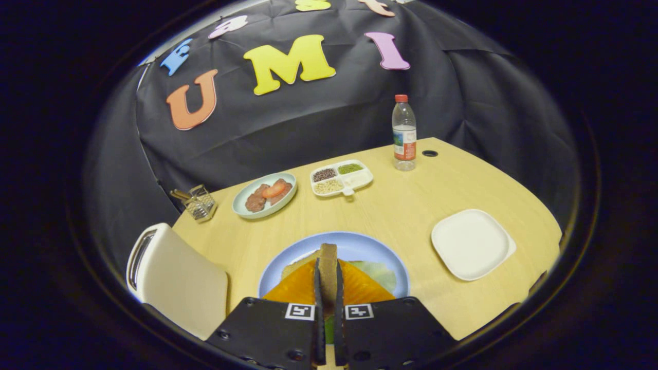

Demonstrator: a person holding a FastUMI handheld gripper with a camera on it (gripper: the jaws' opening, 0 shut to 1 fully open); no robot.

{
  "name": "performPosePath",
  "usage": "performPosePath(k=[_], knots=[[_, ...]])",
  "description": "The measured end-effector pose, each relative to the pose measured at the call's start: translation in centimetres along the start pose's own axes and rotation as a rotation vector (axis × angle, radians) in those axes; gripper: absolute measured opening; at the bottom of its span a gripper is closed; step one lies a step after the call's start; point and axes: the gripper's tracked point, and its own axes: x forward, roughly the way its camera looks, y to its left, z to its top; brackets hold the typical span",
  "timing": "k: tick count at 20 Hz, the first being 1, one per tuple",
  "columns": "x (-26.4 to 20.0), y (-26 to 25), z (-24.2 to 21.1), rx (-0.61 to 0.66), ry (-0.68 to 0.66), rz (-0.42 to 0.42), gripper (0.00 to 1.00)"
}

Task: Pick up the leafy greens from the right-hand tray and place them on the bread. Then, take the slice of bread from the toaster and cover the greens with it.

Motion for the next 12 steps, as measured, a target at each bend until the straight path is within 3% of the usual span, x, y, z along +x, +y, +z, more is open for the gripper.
performPosePath(k=[6, 7, 10, 12], knots=[[1.1, -1.8, -1.6, -0.033, 0.046, -0.029, 0.1], [1.1, -1.9, -1.7, -0.034, 0.047, -0.028, 0.17], [1.2, -2.4, -2.0, -0.076, 0.043, -0.056, 0.17], [1.1, -2.5, -2.0, -0.108, 0.035, -0.069, 0.27]])
